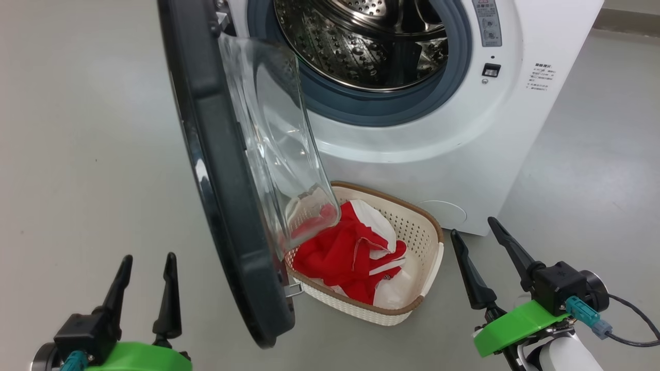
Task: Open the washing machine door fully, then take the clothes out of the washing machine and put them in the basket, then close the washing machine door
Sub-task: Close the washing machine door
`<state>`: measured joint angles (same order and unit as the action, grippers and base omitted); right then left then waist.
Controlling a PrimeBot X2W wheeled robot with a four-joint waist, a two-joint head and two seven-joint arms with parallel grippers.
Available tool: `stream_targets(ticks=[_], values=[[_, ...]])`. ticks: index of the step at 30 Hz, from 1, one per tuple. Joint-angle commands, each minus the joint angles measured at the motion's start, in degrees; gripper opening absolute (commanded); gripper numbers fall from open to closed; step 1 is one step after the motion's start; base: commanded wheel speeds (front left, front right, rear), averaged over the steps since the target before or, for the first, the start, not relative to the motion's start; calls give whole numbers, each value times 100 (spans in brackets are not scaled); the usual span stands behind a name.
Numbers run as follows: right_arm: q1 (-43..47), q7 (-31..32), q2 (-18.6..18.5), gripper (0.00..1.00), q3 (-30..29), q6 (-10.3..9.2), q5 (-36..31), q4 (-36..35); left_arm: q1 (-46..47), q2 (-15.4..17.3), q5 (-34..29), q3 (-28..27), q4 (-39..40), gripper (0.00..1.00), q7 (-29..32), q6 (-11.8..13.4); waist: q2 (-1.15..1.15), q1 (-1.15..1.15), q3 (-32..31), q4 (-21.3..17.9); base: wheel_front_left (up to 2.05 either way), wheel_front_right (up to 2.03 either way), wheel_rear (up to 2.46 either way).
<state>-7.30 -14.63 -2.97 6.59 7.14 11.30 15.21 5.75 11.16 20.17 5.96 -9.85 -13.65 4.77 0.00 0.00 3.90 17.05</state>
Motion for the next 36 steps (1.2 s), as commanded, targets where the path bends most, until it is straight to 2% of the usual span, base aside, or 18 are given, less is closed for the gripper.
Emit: stream_targets(ticks=[1,15,17,22,26,32,36], values=[[-81,-37,9,100,164,35,72,-117,92,122,36,-163,95,100,-25,48,0,0,-16,11,0,0,0],[-64,-37,9,100,183,35,64,-106,124,167,4,-69,77,100,62,121,0,0,-35,38,0,0,0],[-73,-37,9,100,180,35,59,-106,135,170,-10,-58,93,0,59,143,0,0,-28,40,0,0,0],[-78,-37,9,100,167,35,51,-99,214,117,195,-119,216,0,102,97,0,0,-32,53,0,0,0],[-78,-37,9,100,170,35,56,-88,320,-56,809,-352,393,0,211,-87,0,0,-50,51,0,0,0],[-80,-37,9,100,167,35,42,-101,545,-368,2277,-827,709,0,825,-436,0,0,-43,37,0,0,0],[-84,-37,9,100,156,35,18,-104,736,-494,3338,-1031,920,0,1626,-463,0,0,-10,29,0,0,0]])
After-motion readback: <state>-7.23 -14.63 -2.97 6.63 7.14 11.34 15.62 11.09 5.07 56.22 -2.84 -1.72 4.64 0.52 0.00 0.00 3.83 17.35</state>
